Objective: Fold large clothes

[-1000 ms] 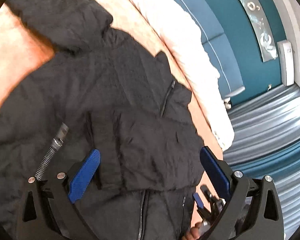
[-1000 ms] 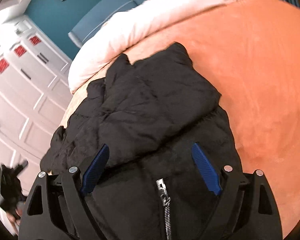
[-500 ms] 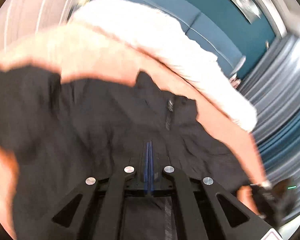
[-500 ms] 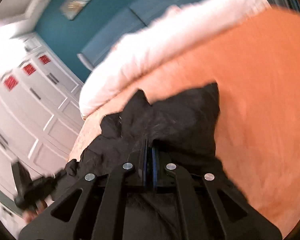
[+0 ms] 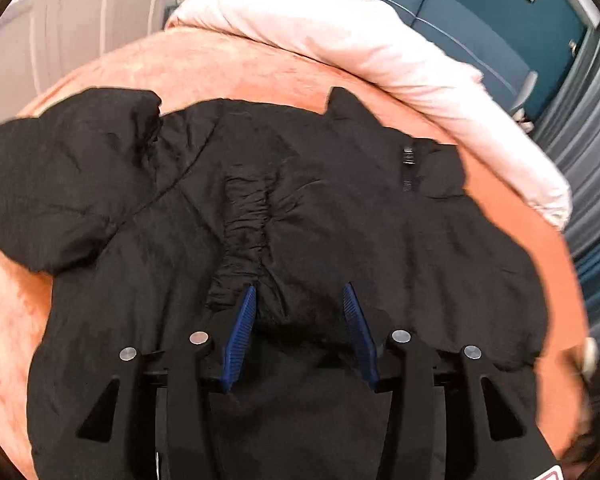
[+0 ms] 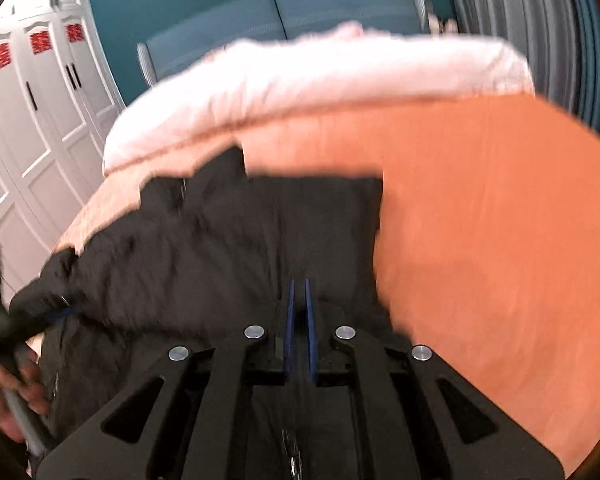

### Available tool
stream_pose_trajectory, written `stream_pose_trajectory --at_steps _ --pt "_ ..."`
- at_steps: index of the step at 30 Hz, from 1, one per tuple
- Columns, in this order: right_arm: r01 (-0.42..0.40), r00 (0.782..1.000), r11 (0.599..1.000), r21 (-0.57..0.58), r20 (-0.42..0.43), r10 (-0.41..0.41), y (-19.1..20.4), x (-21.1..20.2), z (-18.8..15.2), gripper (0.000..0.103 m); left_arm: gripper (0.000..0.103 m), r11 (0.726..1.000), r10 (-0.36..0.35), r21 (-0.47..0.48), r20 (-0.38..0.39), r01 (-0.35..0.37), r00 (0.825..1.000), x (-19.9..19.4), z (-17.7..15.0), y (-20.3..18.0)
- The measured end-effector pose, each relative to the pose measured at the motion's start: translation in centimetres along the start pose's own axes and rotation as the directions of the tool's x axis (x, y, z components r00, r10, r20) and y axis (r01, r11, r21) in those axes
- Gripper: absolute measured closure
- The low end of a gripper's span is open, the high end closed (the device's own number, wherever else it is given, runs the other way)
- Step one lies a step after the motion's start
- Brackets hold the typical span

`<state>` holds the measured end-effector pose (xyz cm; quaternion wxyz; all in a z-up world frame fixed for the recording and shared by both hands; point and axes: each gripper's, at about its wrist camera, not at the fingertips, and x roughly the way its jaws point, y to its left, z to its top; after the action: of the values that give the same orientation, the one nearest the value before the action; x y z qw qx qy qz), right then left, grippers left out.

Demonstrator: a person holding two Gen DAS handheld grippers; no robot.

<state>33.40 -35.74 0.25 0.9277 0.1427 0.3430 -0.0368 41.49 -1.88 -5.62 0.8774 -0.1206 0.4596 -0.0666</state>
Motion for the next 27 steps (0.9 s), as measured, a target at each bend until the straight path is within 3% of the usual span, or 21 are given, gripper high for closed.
stream_pose_trajectory --at_steps 3,5,8,9,11,19,21,23,24,27 --pt "0.031 1.0 0.998 -0.048 -0.004 -0.031 0.7 2.6 2.0 0.098 0.059 0.999 0.037 0.008 0.001 -0.037 0.999 1.5 -0.6 0.3" --pt "0.049 0.995 0.997 -0.065 -0.082 -0.054 0.5 6.5 1.9 0.098 0.058 0.998 0.051 0.027 0.017 -0.052 0.999 2.0 -1.0 0.4" --pt "0.094 0.979 0.992 -0.086 -0.175 -0.108 -0.2 11.2 -0.3 0.103 0.056 0.995 0.071 0.065 0.039 -0.074 0.997 2.7 -1.4 0.2" --pt "0.078 0.978 0.994 -0.076 -0.187 -0.091 -0.7 12.2 -1.3 0.103 0.055 0.994 0.072 0.075 0.047 -0.075 0.996 2.9 -1.6 0.3" --pt "0.069 0.983 0.997 -0.042 -0.166 -0.075 -1.0 12.2 -1.6 0.103 0.055 0.993 0.075 0.09 0.071 -0.082 0.995 3.3 -1.9 0.3" --pt "0.128 0.98 0.985 -0.113 -0.136 -0.143 0.4 13.2 -2.0 0.103 0.054 0.994 0.056 0.087 0.117 -0.067 0.992 3.1 -2.7 0.6" --pt "0.147 0.976 0.98 -0.132 -0.14 -0.165 0.8 13.0 -1.9 0.103 0.053 0.998 0.004 0.055 0.122 -0.011 0.993 2.1 -2.7 1.4" --pt "0.218 0.959 0.96 -0.176 -0.145 -0.244 1.9 11.9 -1.7 0.099 0.053 0.998 -0.055 -0.013 0.115 0.057 0.992 0.4 -2.4 3.1" --pt "0.235 0.954 0.954 -0.187 -0.145 -0.264 3.0 10.5 -1.8 0.095 0.05 0.998 -0.025 -0.053 0.114 0.031 0.993 -1.3 -2.1 4.7" --pt "0.093 0.983 0.976 -0.196 -0.137 -0.121 6.6 4.9 -3.7 0.082 0.022 0.988 0.017 -0.151 0.195 0.013 0.981 -6.9 -1.2 10.9"
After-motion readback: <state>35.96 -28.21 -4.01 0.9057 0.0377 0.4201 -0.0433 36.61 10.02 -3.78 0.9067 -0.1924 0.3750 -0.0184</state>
